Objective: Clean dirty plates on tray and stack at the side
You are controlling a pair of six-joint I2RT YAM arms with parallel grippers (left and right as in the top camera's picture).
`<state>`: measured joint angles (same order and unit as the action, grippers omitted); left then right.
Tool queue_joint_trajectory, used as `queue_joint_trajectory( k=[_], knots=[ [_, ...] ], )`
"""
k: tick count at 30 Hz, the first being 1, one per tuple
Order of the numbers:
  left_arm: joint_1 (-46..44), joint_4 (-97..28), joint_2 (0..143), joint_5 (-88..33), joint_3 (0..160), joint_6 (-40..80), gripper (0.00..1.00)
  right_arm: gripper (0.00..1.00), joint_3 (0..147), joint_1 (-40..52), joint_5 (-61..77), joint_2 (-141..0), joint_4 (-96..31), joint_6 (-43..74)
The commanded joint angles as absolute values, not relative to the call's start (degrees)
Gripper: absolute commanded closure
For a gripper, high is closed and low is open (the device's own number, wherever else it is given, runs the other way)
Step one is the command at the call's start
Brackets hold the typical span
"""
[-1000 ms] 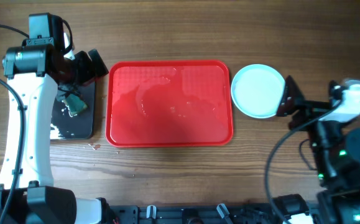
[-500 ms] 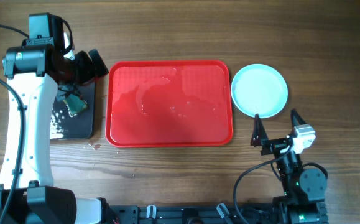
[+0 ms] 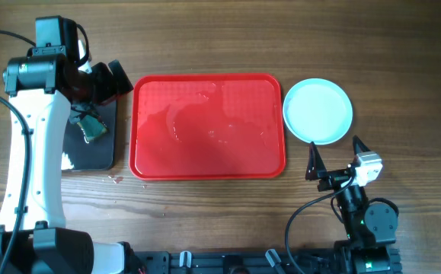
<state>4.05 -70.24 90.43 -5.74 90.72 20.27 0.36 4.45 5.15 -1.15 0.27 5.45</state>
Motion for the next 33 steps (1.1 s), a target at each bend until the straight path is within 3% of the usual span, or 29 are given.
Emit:
queue_joint_trajectory(
  k=[1, 6, 10, 20, 29, 33],
  knots=[
    [3.90, -70.11, 90.65, -6.17, 91.09, 19.92, 0.00, 0.00, 0.30, 4.14, 6.28, -0.97, 0.38, 5.06],
    [3.44, -69.08, 85.97, 4.21, 91.07, 16.69, 0.00, 0.00, 0.30, 4.14, 6.28, -0.97, 0.38, 5.04],
    [1.78, -64.29, 74.72, 5.91, 88.58, 16.69, 0.00, 0.00, 0.30, 4.14, 6.28, -0.97, 0.38, 5.04],
    [1.76, -22.70, 34.89, 4.75, 46.09, 16.71, 0.00, 0.00, 0.30, 4.14, 6.28, -0.97, 0.38, 5.04],
    [1.72, 0.51, 10.94, 2.00, 12.16, 16.71, 0.00, 0.00, 0.30, 4.14, 6.28, -0.97, 0.38, 5.02],
    [1.72, 3.46, 5.06, 2.02, 5.48, 16.69, 0.00, 0.00, 0.30, 4.14, 6.28, -0.97, 0.38, 5.06]
  ],
)
